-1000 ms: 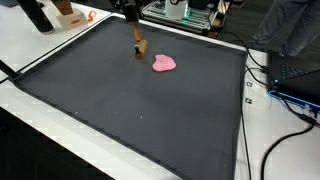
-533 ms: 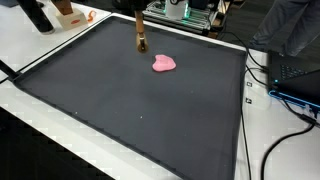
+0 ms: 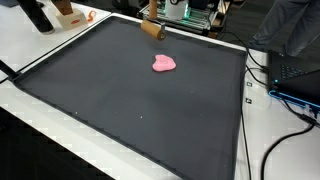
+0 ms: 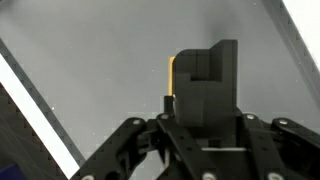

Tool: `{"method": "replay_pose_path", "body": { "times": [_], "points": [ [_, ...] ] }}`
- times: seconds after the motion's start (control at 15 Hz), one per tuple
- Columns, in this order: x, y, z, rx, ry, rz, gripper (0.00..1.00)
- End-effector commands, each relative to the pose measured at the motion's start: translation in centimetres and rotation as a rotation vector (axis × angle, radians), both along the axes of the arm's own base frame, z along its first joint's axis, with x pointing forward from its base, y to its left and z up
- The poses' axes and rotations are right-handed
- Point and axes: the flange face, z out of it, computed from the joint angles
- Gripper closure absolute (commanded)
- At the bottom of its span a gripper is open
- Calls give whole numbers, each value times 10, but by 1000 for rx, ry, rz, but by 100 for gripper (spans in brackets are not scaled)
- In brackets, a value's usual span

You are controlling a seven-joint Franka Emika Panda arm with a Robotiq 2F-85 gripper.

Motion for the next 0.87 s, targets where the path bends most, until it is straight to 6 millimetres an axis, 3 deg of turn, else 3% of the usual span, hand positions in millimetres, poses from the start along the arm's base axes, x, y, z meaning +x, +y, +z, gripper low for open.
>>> {"method": "replay_pose_path", "body": {
  "times": [0.0,0.13,0.2,0.33,0.8],
  "points": [
    [-33,28,15,-78,-13,180,77],
    [-44,46,19,-103,-17,282,77],
    [-26,41,12,-57,-12,197,52],
    [-35,52,15,-69,-16,250,52],
    [-37,51,13,-76,-8,265,52]
  ]
}}
